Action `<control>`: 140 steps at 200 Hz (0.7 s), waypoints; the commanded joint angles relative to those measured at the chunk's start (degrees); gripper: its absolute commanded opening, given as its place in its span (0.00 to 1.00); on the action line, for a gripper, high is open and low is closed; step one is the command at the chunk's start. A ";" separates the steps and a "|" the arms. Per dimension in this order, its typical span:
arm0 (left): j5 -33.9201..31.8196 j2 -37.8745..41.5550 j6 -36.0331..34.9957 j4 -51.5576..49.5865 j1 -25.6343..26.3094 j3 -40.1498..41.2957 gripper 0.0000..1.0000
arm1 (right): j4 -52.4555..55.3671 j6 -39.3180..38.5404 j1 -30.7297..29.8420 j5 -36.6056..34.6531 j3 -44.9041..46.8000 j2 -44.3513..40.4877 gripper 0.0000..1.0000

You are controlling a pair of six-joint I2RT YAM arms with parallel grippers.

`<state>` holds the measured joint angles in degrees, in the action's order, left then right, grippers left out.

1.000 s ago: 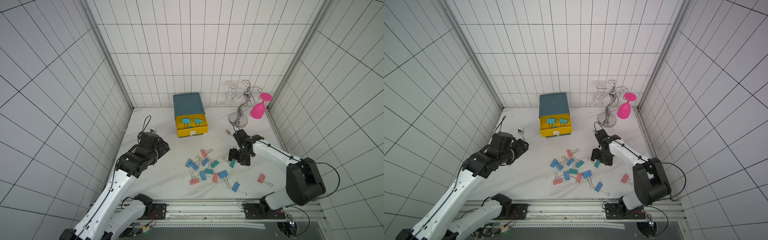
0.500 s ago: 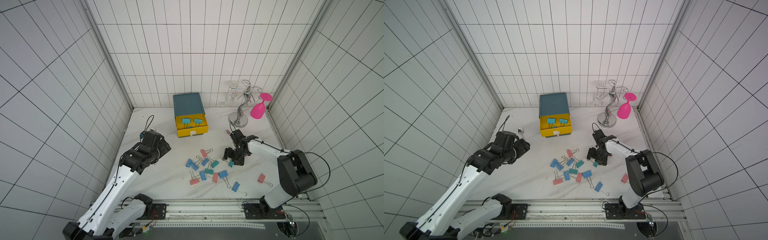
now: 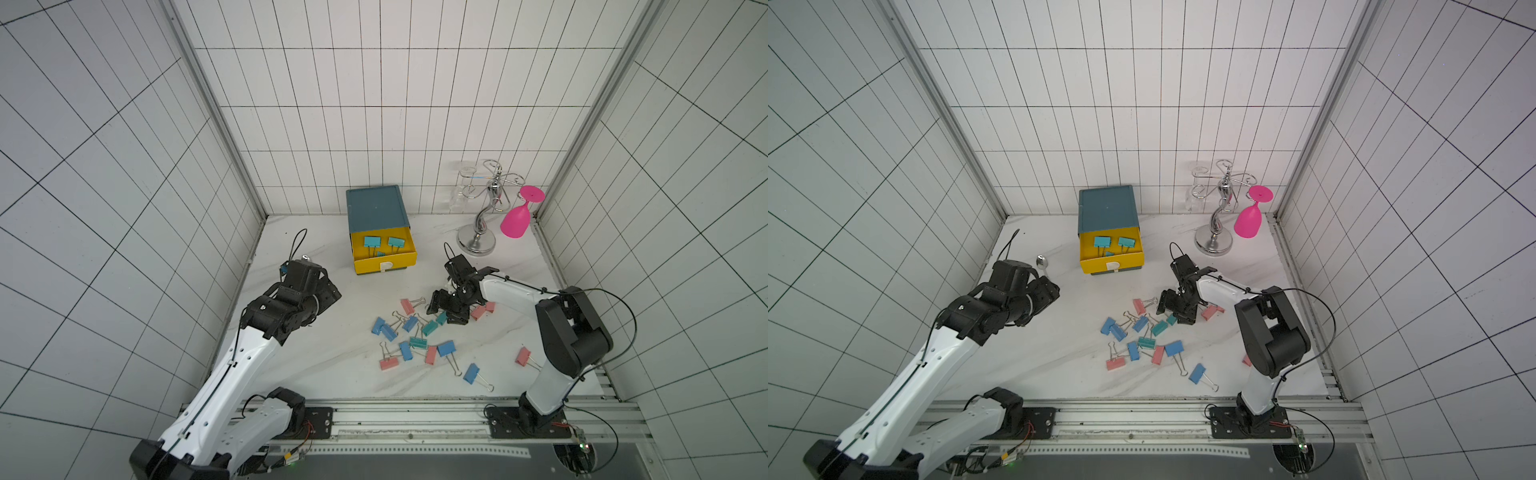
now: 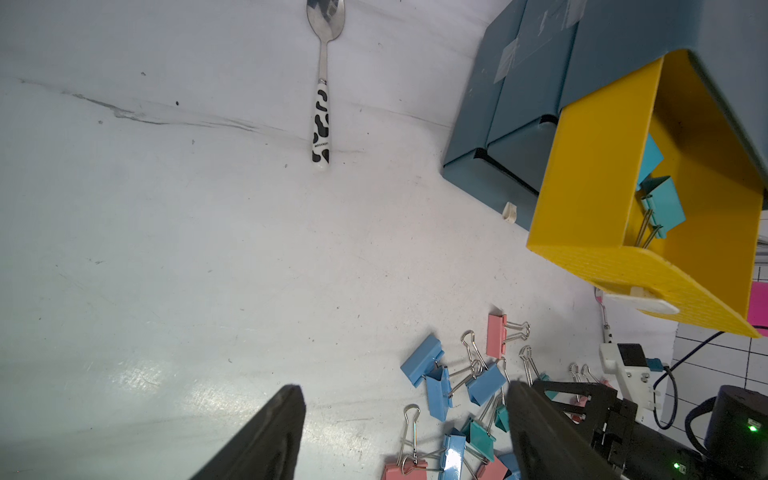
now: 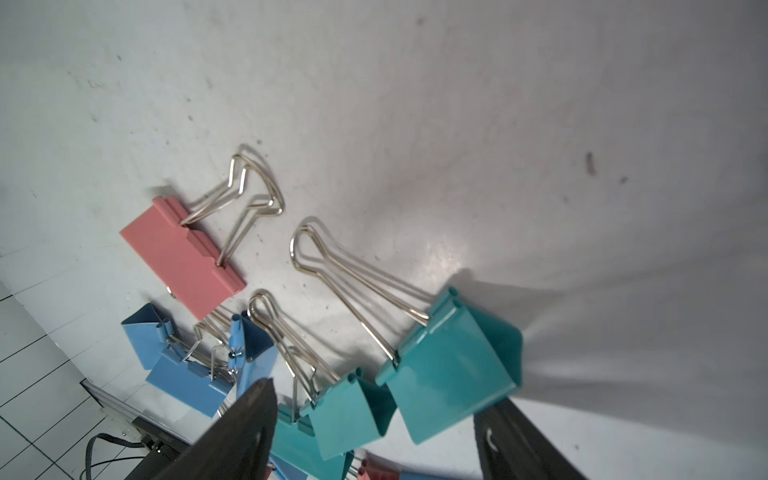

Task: Put the binder clips in the drawer according to color
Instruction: Move the binder clip to the center of the board.

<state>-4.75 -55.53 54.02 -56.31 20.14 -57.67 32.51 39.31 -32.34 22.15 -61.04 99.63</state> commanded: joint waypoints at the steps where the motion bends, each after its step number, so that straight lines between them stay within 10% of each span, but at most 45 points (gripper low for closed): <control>1: 0.18 0.50 -0.51 1.51 -0.43 -0.12 0.80 | 4.70 -4.23 -0.26 -4.04 -2.85 -1.48 0.76; 60: 1.65 0.44 0.40 2.88 -0.45 1.15 0.80 | 9.92 -16.28 2.04 -12.18 -3.34 -2.26 0.76; 140: 2.12 2.13 0.99 1.21 -0.45 1.25 0.80 | 14.15 -18.67 2.50 -13.80 -14.54 9.77 0.51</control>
<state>-2.79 -55.27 54.50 -55.00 20.01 -57.08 41.98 21.71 -29.95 11.03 -74.02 107.90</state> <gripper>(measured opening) 0.800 0.508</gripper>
